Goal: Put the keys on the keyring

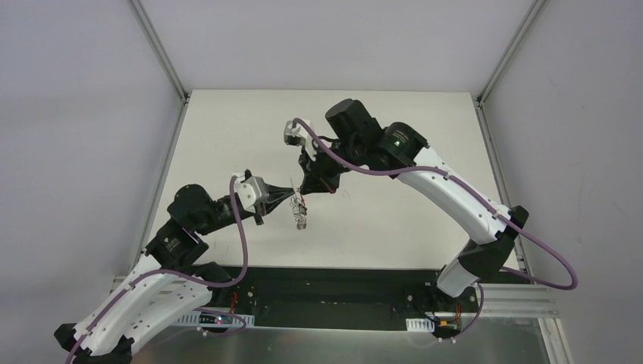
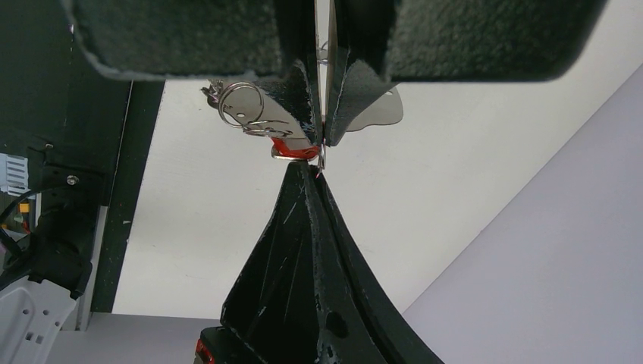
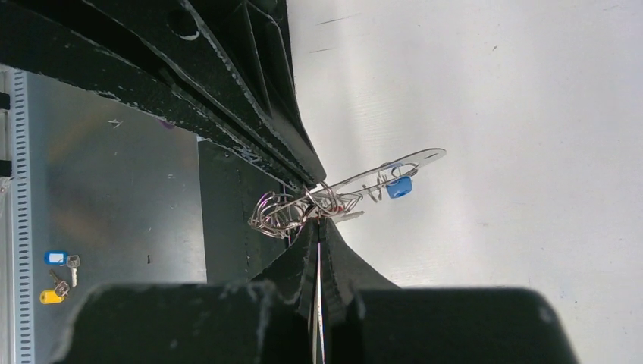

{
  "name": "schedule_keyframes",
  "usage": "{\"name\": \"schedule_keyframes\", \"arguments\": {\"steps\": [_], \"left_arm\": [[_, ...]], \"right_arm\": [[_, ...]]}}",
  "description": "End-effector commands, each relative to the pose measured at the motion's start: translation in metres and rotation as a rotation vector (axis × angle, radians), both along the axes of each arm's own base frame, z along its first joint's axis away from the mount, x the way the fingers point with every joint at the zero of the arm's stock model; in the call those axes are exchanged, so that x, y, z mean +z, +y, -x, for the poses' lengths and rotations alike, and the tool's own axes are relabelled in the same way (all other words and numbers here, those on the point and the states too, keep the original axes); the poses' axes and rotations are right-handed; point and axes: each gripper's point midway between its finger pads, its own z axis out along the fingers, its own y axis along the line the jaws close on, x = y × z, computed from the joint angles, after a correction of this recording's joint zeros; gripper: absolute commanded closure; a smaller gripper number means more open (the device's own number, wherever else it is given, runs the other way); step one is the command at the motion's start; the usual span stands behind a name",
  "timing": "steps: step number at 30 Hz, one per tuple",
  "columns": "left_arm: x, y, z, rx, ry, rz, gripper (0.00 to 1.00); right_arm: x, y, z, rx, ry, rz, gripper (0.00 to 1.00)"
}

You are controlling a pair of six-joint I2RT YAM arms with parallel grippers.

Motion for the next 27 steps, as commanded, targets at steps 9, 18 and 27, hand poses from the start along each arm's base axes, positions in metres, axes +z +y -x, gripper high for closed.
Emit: {"name": "schedule_keyframes", "arguments": {"steps": [9, 18, 27], "left_arm": [[0.021, 0.001, 0.006, -0.023, -0.069, 0.062, 1.0], [0.023, 0.003, 0.008, -0.02, -0.075, 0.07, 1.0], [0.027, 0.004, 0.011, -0.028, -0.082, 0.09, 1.0]], "right_arm": [[0.028, 0.01, -0.007, -0.046, -0.048, -0.085, 1.0], [0.025, 0.003, -0.001, -0.044, -0.029, -0.074, 0.91], [0.024, -0.002, 0.002, -0.054, -0.035, -0.077, 0.7]]}}
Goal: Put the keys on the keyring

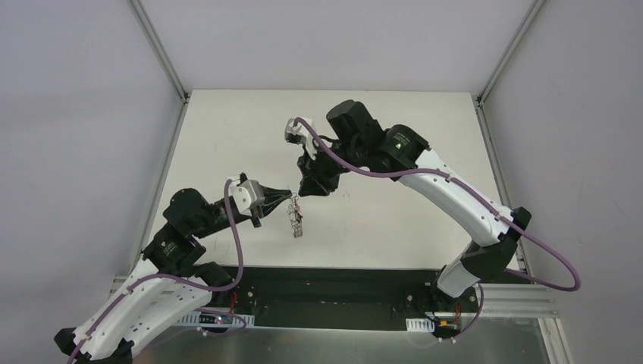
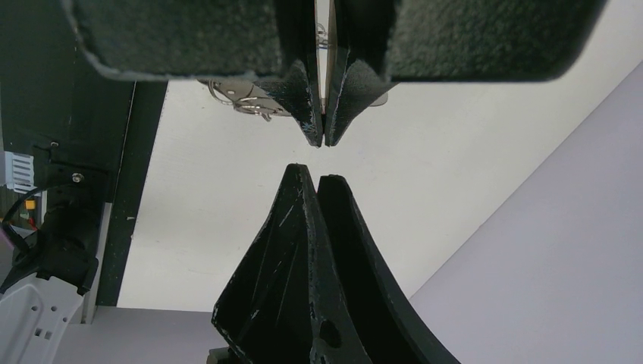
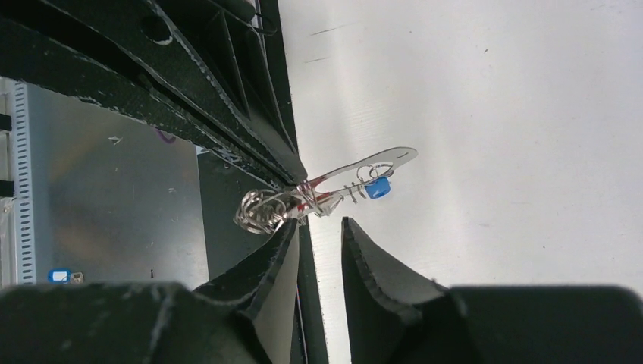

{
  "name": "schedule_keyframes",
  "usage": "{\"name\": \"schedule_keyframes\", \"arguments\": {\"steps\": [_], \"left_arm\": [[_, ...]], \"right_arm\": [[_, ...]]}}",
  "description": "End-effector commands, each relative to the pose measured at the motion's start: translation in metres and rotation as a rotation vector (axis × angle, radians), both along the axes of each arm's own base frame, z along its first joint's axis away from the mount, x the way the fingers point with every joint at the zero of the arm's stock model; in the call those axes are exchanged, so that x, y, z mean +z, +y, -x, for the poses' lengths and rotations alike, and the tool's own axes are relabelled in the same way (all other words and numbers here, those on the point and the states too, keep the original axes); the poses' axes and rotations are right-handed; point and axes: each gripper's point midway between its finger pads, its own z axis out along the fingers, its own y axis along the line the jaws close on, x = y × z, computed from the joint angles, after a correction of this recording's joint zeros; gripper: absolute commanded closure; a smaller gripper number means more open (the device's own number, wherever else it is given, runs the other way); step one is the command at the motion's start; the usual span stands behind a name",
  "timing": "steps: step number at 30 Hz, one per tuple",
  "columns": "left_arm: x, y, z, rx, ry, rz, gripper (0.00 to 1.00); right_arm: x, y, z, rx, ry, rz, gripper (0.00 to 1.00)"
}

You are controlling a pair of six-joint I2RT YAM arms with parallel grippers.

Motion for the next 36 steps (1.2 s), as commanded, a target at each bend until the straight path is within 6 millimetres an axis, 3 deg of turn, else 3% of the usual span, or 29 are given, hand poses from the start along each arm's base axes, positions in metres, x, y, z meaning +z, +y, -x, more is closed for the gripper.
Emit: {"name": "schedule_keyframes", "arguments": {"steps": [1, 14, 22, 30, 36], "left_arm": [[0.026, 0.0, 0.006, -0.025, -0.073, 0.073, 1.0], [0.036, -0.003, 0.015, -0.068, -0.068, 0.128, 1.0], [0.042, -0.005, 0.02, -0.094, -0.057, 0.16, 1.0], [0.042, -0.006, 0.021, -0.102, -0.055, 0.162, 1.0], [0.04, -0.005, 0.021, -0.1, -0.054, 0.154, 1.0]], "right_arm": [[0.021, -0.005, 0.003, -0.009, -0.046, -0.059, 0.69], [0.017, -0.016, 0.021, 0.059, -0.115, -0.081, 0.64], [0.009, -0.006, 0.019, 0.098, -0.215, -0.161, 0.63], [0.018, 0.006, 0.014, 0.141, -0.309, -0.261, 0.63], [0.027, 0.008, 0.022, 0.185, -0.295, -0.287, 0.63]]}}
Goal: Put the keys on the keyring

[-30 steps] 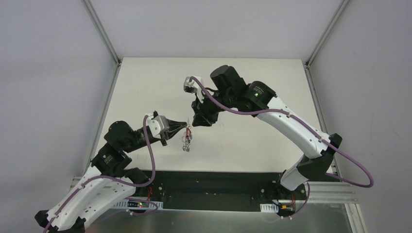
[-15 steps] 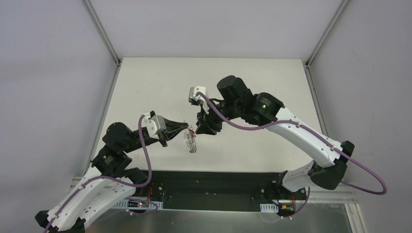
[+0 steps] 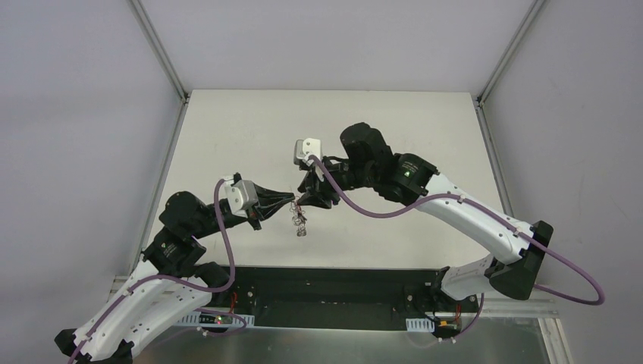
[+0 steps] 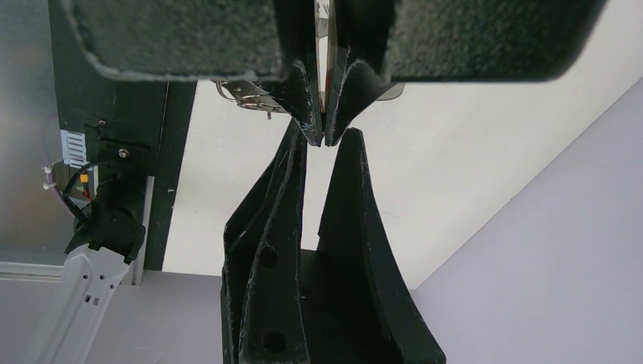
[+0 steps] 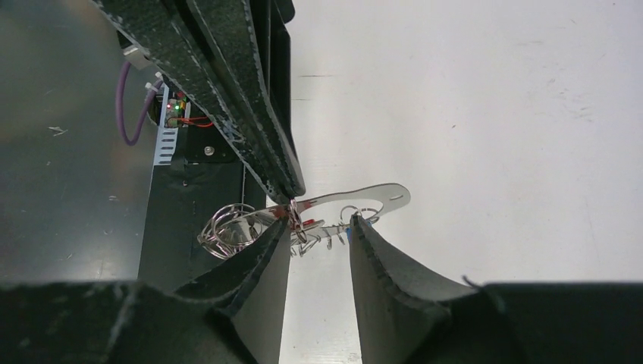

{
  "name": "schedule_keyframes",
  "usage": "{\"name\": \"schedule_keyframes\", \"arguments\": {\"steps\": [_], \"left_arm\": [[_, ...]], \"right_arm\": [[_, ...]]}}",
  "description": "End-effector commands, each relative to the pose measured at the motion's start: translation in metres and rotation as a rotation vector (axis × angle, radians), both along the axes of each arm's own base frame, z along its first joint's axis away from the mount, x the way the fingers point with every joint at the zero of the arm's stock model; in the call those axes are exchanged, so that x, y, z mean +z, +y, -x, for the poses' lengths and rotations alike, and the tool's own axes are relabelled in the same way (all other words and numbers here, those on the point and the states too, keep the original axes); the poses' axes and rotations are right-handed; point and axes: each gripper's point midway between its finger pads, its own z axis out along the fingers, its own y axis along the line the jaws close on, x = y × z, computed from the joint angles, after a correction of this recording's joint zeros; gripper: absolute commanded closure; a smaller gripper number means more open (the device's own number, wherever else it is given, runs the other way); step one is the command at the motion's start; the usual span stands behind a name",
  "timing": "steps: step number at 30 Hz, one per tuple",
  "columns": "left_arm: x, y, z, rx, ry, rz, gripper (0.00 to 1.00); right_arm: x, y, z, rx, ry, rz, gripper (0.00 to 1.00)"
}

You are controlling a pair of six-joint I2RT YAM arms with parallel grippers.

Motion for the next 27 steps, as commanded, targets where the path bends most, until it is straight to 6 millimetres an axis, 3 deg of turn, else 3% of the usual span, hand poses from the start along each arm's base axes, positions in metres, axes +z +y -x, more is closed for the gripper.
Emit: {"name": "schedule_keyframes", "arguments": {"steps": [1, 5, 10, 16, 24, 27], "left_arm": [[0.025, 0.002, 0.006, -0.018, -0.078, 0.064, 1.0], [0.026, 0.003, 0.007, -0.014, -0.082, 0.065, 1.0], [0.026, 0.004, 0.007, -0.012, -0.083, 0.067, 1.0], [0.028, 0.005, 0.008, -0.013, -0.089, 0.072, 1.0], [0.028, 0.004, 0.013, -0.036, -0.057, 0.027, 1.0], [0.025, 0.003, 0.018, -0.062, 0.02, -0.014, 0.86]], "right_arm": [[0.04, 0.004, 0.012, 0.083, -0.061, -0.113, 0.63], [0.039, 0.004, 0.016, 0.101, -0.045, -0.1, 0.69], [0.038, 0.005, 0.018, 0.109, -0.036, -0.086, 1.0], [0.034, 0.003, 0.021, 0.118, 0.004, -0.043, 1.0], [0.049, -0.013, 0.026, 0.072, 0.051, 0.02, 1.0], [0.047, -0.018, 0.029, 0.053, 0.105, 0.079, 1.0]]}}
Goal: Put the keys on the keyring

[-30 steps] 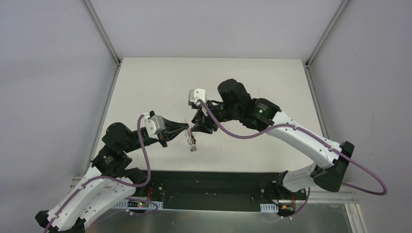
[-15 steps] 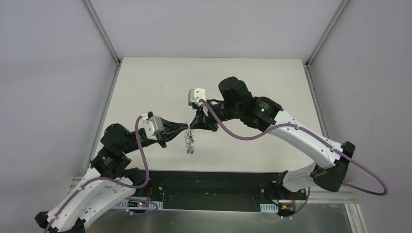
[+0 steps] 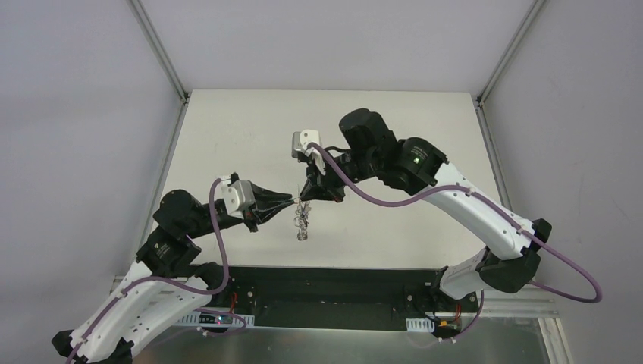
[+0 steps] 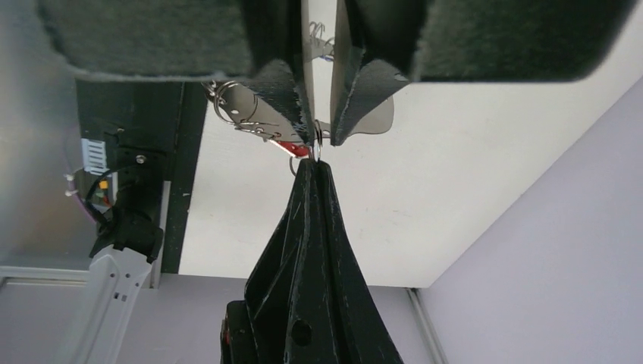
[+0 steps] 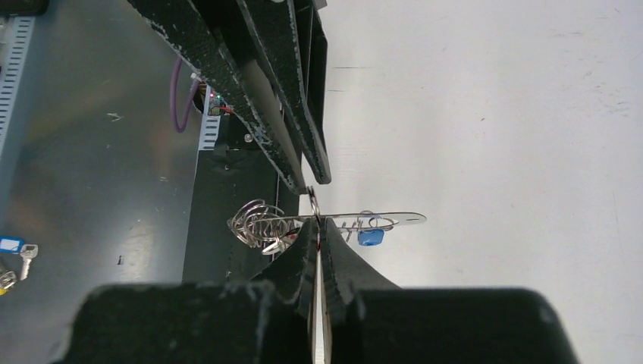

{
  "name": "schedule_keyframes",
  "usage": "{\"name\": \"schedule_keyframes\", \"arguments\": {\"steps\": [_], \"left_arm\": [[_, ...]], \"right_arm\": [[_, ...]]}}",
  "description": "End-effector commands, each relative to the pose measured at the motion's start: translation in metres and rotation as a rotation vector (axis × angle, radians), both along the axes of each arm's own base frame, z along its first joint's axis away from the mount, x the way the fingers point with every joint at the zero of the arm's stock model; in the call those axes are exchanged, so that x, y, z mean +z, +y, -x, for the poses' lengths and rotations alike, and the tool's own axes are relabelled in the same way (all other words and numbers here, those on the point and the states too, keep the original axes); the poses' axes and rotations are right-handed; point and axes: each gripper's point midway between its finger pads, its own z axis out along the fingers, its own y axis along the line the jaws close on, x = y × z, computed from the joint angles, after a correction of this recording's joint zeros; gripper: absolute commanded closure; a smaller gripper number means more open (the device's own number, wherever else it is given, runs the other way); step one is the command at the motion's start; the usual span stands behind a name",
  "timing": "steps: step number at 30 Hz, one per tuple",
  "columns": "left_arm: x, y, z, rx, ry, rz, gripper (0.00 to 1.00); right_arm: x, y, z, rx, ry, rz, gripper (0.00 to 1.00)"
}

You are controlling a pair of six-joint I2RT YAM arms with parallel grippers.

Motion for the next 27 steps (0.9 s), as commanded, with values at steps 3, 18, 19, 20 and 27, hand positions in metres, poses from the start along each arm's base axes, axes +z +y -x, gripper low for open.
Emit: {"name": "schedule_keyframes", "arguments": {"steps": [3, 18, 19, 20, 27], "left_arm": [[0.029, 0.001, 0.012, -0.04, 0.108, -0.005, 0.8], [0.044, -0.019, 0.03, -0.173, 0.452, -0.052, 0.69], [0.043, -0.02, 0.033, -0.185, 0.471, -0.056, 0.69], [0.042, -0.021, 0.034, -0.198, 0.49, -0.059, 0.69], [0.032, -0.029, 0.041, -0.256, 0.598, -0.095, 0.68]], "right_arm": [[0.017, -0.016, 0.017, -0.013, 0.093, 0.088, 1.0], [0.013, -0.035, 0.041, -0.005, 0.111, 0.129, 1.0], [0.014, -0.036, 0.041, -0.008, 0.106, 0.124, 1.0], [0.014, -0.036, 0.039, -0.015, 0.101, 0.122, 1.0], [0.023, -0.035, 0.036, -0.035, 0.08, 0.092, 1.0]]}}
